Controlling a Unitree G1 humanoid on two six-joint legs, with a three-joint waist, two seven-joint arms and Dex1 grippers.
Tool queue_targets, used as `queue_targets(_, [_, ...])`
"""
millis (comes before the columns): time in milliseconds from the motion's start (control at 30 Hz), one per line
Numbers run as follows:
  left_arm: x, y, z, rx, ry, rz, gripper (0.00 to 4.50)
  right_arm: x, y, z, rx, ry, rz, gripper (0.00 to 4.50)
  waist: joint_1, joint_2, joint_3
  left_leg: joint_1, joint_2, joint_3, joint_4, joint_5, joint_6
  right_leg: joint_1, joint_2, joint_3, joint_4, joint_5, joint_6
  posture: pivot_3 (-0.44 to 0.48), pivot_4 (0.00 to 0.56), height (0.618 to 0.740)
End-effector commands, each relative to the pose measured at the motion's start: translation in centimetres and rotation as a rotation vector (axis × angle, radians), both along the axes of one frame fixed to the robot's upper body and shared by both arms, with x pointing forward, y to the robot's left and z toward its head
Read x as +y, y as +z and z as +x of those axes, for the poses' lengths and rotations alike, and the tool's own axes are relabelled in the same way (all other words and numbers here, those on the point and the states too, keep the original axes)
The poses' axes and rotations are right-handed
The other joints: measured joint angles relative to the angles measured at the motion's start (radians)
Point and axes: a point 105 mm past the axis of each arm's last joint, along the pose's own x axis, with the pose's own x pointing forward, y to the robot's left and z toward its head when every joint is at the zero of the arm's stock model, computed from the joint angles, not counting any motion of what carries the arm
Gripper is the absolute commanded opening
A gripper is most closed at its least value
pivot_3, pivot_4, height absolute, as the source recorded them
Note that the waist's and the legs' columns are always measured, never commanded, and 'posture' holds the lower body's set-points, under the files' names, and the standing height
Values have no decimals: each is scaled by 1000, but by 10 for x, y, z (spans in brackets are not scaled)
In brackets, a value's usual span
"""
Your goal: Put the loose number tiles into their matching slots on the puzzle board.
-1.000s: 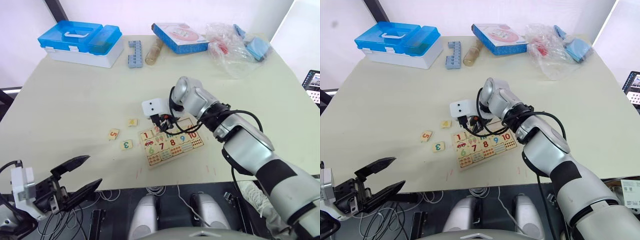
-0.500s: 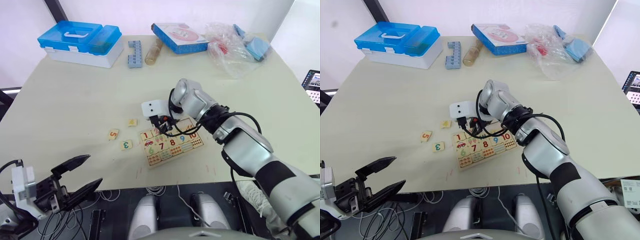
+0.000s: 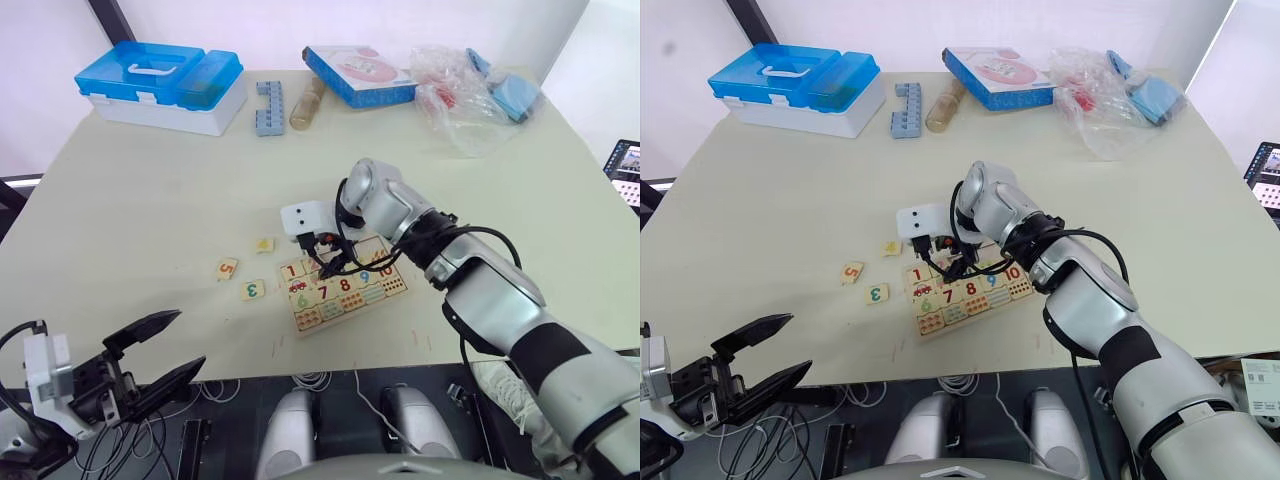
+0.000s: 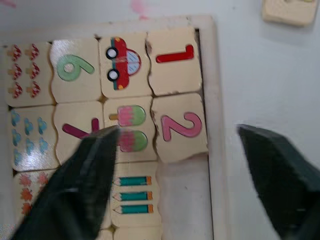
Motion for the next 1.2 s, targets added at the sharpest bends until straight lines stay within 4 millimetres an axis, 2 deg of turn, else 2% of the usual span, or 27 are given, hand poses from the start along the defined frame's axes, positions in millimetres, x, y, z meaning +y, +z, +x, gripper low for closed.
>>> queue_targets(33, [-1,1,-1,-16,-1,9,4500,1,25,-1,-14,23,102,3731,0,0,0,0,0,0,0,0,0,0,0,0,0,0,0,0,150,740])
queue_targets(167, [-1,0,-1,-16,6,5,4500,-9,39,-4,11,35,254,3731,3,-1,-1,0,0,0,0,0,0,0,0,0,0,0,0,0,150,740])
queue_targets(333, [-1,-2,-1,-14,9,1,4500,-20,42,-5,62,-24,383,3731,0,-1,-1,0,0,0,0,0,0,1,0,0,0,0,0,0,150,740])
queue_targets(400, [-1,-3,1,-13,7,0,4500,-22,37,-4,101,-66,405,3324,-3,-1,0,0,0,0,0,0,0,0,0,0,1,0,0,0,150,740])
queue_targets(467, [-1,-4,2,-12,3,1,4500,-20,34,-4,125,-93,427,2617,-2,-1,0,1,0,0,0,0,0,0,1,0,1,0,0,0,150,740])
queue_targets(533, [0,-4,4,-12,0,3,4500,-18,31,-2,124,-113,436,1825,-1,-1,0,1,0,-1,0,0,0,0,1,0,1,0,0,0,150,740])
queue_targets(567, [1,-3,5,-12,-2,3,4500,-17,29,-1,122,-117,436,1266,0,-1,0,1,0,-1,0,0,0,0,1,0,1,0,0,0,150,740])
queue_targets(600, [1,-3,6,-13,-3,4,4500,-16,28,-1,122,-120,436,431,0,-1,0,0,0,0,0,0,0,0,1,0,0,0,0,0,150,740])
queue_targets(667, [2,-2,7,-14,-6,7,4500,-14,23,-2,124,-122,433,50,0,-1,-1,0,0,0,0,0,0,1,0,0,0,0,0,0,150,740])
queue_targets(867, [2,-1,8,-17,-8,12,4500,-13,6,0,120,-139,414,50,0,-1,0,0,0,0,0,0,0,1,0,0,0,1,2,0,150,740])
queue_targets(1067, [1,-1,6,-19,-2,15,4500,-18,-24,2,105,-165,337,50,0,-1,0,0,0,0,0,0,0,1,0,0,0,1,2,0,150,740])
queue_targets(1200, [1,-1,6,-19,4,15,4500,-20,-26,5,94,-169,355,50,0,-1,-1,2,0,0,0,0,0,2,1,0,0,1,1,0,150,740])
